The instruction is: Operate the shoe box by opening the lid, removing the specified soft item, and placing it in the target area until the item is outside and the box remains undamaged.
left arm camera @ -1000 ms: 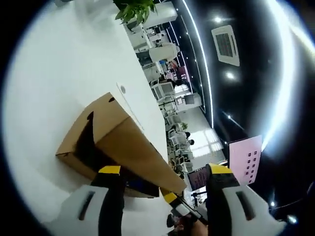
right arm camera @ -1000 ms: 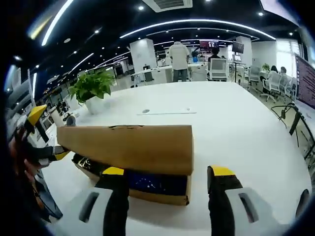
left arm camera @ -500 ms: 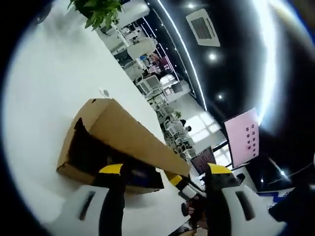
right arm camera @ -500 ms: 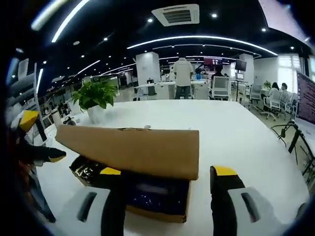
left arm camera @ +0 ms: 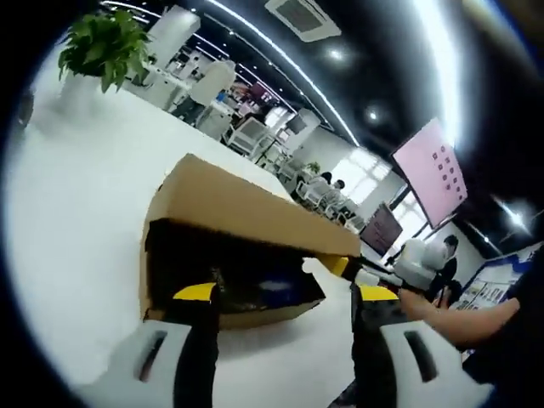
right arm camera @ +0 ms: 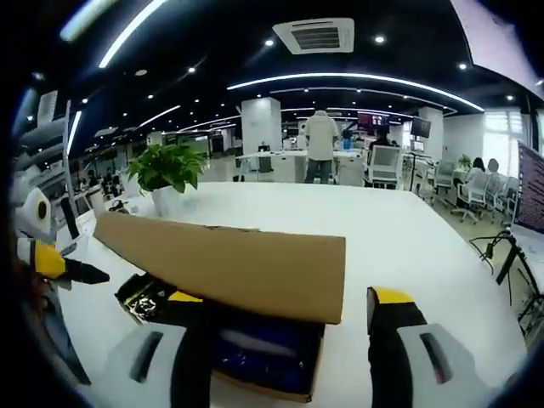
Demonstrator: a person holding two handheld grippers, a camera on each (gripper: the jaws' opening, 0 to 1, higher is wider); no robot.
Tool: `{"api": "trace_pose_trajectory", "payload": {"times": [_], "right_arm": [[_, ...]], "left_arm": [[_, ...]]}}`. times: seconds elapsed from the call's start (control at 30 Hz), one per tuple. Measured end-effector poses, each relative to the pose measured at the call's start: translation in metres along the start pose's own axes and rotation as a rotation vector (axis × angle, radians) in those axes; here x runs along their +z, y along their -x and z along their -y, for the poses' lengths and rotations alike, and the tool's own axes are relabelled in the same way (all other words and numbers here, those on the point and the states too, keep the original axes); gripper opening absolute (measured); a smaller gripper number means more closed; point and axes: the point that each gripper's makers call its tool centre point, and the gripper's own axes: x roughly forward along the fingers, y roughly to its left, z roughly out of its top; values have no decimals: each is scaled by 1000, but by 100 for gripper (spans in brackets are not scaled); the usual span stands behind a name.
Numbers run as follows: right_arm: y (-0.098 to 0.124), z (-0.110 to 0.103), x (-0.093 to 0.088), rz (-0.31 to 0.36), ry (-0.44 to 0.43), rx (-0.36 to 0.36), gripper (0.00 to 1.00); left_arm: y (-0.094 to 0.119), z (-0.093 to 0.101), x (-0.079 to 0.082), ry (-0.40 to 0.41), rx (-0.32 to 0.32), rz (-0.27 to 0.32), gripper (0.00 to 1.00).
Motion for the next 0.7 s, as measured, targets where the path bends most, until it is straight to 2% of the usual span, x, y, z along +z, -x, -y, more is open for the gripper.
{"api": "trace_pose_trajectory", "payload": {"times": [0.07, 0.13, 0.23, 0.33, 0.43, 0.6, 0.7], "right_arm": [[-3, 1, -1, -22, 6, -9, 72], [-3, 0, 3, -17, -4, -15, 70], [-5, -2, 8, 0, -4, -18, 69], [-9, -4, 11, 2, 25, -11, 69], [-12, -5, 11, -19, 72, -17, 73], [-16, -3, 17, 3, 66, -20, 73], [-16, -2, 19, 7, 63, -27, 71]], "left_arm": [[-1, -5, -4, -58, 18, -33, 63], [-1, -10, -9, -110, 29, -67, 63], [1, -13, -15, -178, 38, -116, 58], [1, -19, -16, -233, 70, -139, 56], [2, -32, -17, -344, 112, -171, 56], [-2, -38, -17, -384, 121, -181, 58], [-3, -39, -17, -393, 116, -197, 59]]}}
